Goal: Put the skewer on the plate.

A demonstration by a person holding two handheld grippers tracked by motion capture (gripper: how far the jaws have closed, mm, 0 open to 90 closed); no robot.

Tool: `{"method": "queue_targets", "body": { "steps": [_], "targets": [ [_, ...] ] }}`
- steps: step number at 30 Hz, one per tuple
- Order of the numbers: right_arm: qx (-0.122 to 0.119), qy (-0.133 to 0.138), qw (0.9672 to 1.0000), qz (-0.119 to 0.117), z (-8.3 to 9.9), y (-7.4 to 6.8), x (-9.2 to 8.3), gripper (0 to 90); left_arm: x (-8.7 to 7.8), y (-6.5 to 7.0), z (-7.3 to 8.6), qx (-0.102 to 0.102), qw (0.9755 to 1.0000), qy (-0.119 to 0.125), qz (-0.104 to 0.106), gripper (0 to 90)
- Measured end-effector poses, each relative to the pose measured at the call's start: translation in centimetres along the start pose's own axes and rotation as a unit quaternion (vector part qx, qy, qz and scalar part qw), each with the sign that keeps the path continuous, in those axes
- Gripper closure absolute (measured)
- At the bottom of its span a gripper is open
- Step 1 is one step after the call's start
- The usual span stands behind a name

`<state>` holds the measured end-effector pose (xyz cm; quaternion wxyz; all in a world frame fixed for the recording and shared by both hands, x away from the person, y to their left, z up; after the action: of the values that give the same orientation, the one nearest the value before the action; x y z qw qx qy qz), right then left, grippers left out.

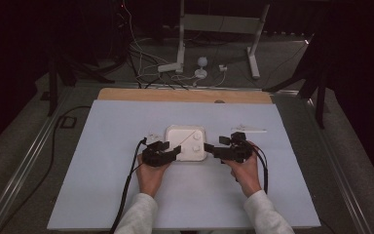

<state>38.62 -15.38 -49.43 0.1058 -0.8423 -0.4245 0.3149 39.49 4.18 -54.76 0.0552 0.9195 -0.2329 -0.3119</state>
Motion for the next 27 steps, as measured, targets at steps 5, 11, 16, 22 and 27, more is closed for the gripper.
{"method": "queue_targets", "body": {
  "steps": [5,11,16,22,27],
  "targets": [
    [-0.012,0.000,0.9999,0.003,1.5,0.4,-2.1,14.7,-3.9,-0.1,-1.2,0.023,0.9986,0.035,0.034,18.1],
    [-0.025,0.009,0.9996,0.010,3.3,0.9,-4.9,12.8,-9.7,-1.7,-2.3,0.028,0.9937,0.101,0.040,7.7],
    [-0.046,0.023,0.9983,0.029,4.4,1.4,-7.3,9.3,-12.8,-4.0,-1.6,0.036,0.9918,0.122,0.015,1.7],
    [-0.065,0.038,0.9965,0.037,5.9,1.8,-9.6,1.6,-14.5,-6.2,0.3,0.052,0.9906,0.126,-0.018,1.0],
    [-0.075,0.060,0.9937,0.057,6.7,2.3,-10.9,0.0,-15.7,-7.4,1.1,0.054,0.9883,0.139,-0.032,0.6]
  ]
}}
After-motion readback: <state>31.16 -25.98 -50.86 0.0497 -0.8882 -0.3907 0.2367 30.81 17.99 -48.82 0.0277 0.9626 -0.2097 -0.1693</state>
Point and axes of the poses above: each handheld gripper's, and its own axes: x roughly forward along the jaws, z roughly out of its underside, y roughly to its right, the point moved 8 cm from there along x, roughly forward along the jaws, and after that the axes turned 10 degrees about -z, right-handed, at the moved point
